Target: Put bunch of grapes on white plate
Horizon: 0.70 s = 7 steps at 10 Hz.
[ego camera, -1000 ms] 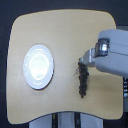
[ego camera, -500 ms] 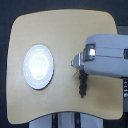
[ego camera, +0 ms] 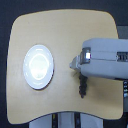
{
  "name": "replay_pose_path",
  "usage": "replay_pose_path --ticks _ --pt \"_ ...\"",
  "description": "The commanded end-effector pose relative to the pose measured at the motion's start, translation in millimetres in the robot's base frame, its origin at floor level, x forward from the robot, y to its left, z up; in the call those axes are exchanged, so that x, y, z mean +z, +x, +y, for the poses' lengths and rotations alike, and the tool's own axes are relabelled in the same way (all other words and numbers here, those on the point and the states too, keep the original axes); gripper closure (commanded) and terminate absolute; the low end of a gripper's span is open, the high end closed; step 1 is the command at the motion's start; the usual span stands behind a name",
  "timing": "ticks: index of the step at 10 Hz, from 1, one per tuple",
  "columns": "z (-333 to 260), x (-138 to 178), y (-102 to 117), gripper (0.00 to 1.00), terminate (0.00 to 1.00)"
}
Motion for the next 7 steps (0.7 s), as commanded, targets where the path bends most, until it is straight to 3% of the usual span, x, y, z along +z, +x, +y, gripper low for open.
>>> replay_pose_path --ticks 1,4,5,7 --pt "-3.3 -40.3 -6.9 0.00 0.00" --pt "-8.7 -41.9 -8.5 0.00 0.00" --pt "-9.5 -40.6 -14.0 1.00 0.00" --pt "-7.5 -40.9 -19.1 1.00 0.00"
